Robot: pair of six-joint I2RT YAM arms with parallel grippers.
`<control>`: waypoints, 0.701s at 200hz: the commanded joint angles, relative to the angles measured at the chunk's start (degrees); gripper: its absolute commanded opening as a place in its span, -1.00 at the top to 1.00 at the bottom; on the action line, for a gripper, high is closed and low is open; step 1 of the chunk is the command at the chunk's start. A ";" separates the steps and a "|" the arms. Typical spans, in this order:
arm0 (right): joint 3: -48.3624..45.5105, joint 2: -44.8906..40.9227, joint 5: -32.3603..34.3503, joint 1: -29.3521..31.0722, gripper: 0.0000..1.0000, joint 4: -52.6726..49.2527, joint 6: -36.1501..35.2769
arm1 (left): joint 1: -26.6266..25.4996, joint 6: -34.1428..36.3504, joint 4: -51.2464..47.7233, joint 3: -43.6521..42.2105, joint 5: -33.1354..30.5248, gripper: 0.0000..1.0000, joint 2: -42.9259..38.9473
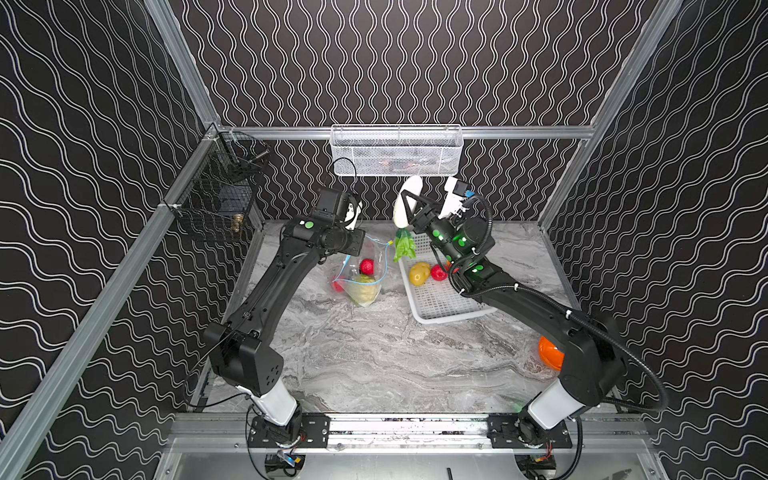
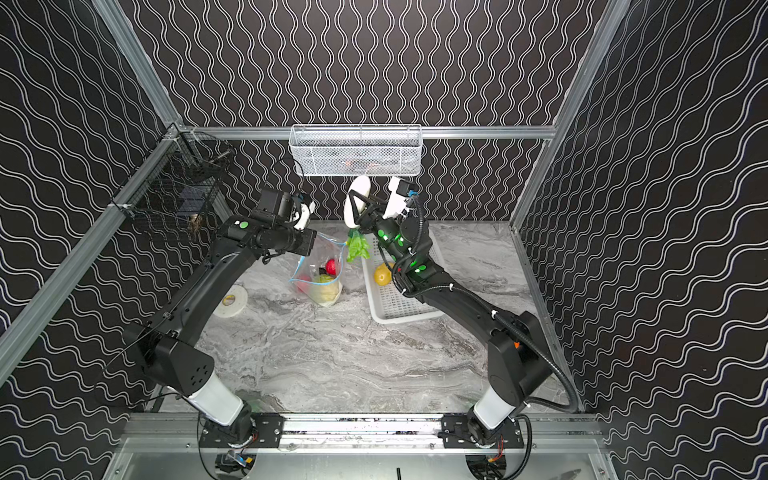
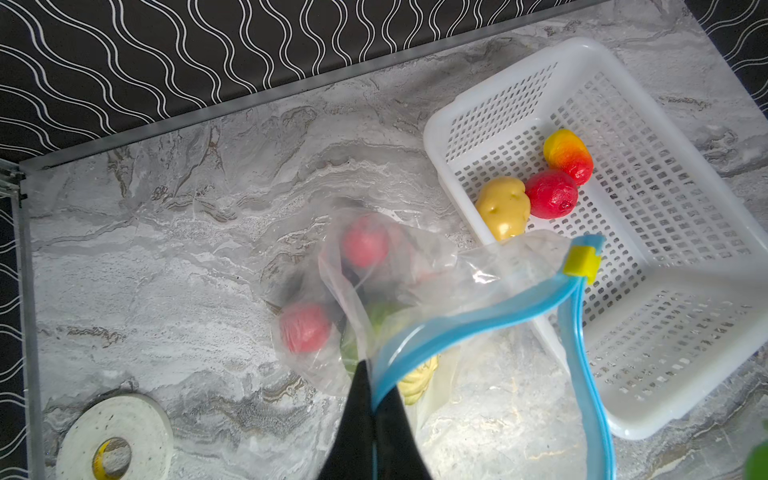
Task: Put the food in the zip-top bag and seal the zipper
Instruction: 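Carry the white radish with the right gripper toward the bag opening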
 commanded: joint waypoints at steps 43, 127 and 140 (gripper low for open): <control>1.67 5.22 -2.54 1.73 0.43 12.72 4.27 | 0.07 0.42 -0.15 0.59 0.21 1.00 0.05; 3.18 10.44 -1.95 4.11 0.47 19.01 4.89 | 0.08 0.04 -0.50 1.41 0.30 1.00 0.58; 3.02 10.90 -1.30 4.53 0.51 19.45 4.50 | 0.10 -0.12 -0.50 1.36 0.54 1.00 0.62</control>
